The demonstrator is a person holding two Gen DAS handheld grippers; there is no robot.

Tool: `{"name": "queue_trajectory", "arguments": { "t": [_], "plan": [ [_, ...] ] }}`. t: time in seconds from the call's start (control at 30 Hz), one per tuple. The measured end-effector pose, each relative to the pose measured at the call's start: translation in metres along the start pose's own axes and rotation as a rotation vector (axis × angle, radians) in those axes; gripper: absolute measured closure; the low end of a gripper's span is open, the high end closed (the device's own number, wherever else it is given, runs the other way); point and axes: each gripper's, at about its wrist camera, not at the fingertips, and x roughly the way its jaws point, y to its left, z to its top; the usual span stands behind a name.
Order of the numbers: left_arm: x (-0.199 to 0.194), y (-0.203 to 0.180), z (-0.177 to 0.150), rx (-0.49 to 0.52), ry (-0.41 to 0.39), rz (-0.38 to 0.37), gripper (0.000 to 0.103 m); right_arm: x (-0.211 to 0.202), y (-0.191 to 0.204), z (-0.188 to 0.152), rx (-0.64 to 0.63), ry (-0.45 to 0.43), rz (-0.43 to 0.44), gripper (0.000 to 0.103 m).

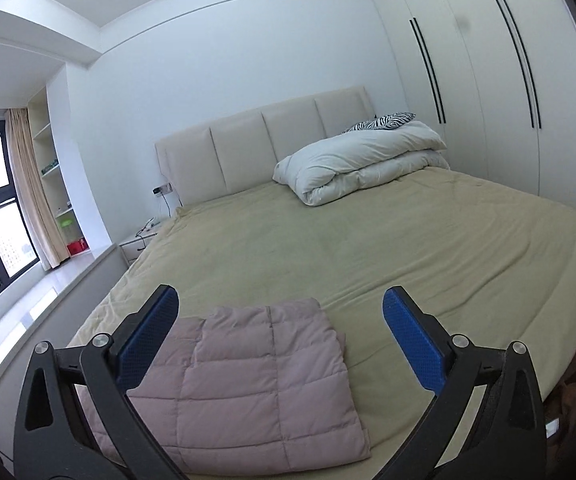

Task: Fold large clothes

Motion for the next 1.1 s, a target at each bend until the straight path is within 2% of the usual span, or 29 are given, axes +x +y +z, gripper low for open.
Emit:
{"name": "queue_trajectory", "arguments": {
  "t": [0.17, 0.27, 0.5, 0.7, 0.87, 1.1],
  "plan": [
    [0.003, -0.019, -0.004, -0.027, 0.135, -0.073, 0.000, -0.032, 0.038, 0.009, -0.060, -0.020, 0.012, 0.000],
    [0.011, -0.031, -0.016, -0.032, 0.227, -0.131, 0.000, -0.040, 0.059, 0.007, -0.119, -0.015, -0.011, 0.000],
    [0.029, -0.048, -0.053, -0.015, 0.396, -0.135, 0.000, -0.025, 0.087, -0.029, -0.129, 0.210, -0.006, 0.000],
    [0.034, -0.045, -0.065, -0.009, 0.439, -0.120, 0.000, -0.014, 0.100, -0.066, -0.201, 0.277, -0.095, 0.000],
    [0.036, -0.043, -0.065, -0.008, 0.447, -0.120, 0.000, -0.005, 0.105, -0.080, -0.232, 0.330, -0.092, 0.000],
    [0.037, -0.046, -0.069, 0.005, 0.451, -0.117, 0.000, -0.005, 0.107, -0.079, -0.241, 0.361, -0.088, 0.000]
  ]
}}
